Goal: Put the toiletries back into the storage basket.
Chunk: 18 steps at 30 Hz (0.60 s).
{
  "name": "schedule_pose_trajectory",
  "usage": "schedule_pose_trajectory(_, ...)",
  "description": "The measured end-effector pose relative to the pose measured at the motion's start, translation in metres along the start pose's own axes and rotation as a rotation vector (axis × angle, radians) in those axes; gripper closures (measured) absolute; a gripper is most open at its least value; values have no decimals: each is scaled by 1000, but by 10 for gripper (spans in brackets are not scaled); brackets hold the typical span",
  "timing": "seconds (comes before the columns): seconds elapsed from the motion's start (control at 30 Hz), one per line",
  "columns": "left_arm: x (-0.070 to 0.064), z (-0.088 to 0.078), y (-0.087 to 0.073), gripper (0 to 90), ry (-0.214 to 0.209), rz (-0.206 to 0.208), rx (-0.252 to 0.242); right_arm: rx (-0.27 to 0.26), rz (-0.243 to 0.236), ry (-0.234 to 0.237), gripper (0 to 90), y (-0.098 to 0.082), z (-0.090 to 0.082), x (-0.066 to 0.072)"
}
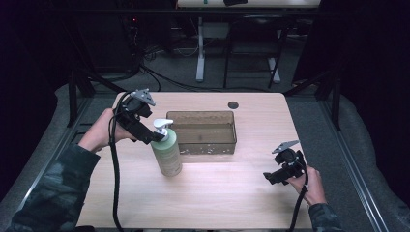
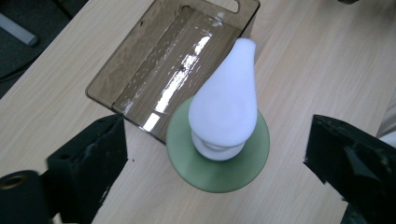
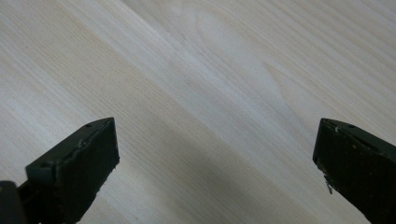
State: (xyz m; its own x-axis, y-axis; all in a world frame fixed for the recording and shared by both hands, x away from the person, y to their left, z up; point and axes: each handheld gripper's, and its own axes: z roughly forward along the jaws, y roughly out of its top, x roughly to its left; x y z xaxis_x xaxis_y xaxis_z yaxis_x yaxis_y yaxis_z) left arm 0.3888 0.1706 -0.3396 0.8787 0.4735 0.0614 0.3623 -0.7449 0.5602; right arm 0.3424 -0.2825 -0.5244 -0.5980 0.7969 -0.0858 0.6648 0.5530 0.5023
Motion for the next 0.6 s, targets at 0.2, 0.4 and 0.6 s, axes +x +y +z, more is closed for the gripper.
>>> schedule_pose_trajectory(0.2,-2,2,9,317,-17,22,32,5,1,3,0,0,0,0)
schedule_pose_trajectory(0.4,-1,5,16,445,-28,35,71,11,-4,7,1,0,1,0)
schedule_pose_trajectory(0.6,0,7,20,559,-19,38,96,13,-6,7,2,0,1,0)
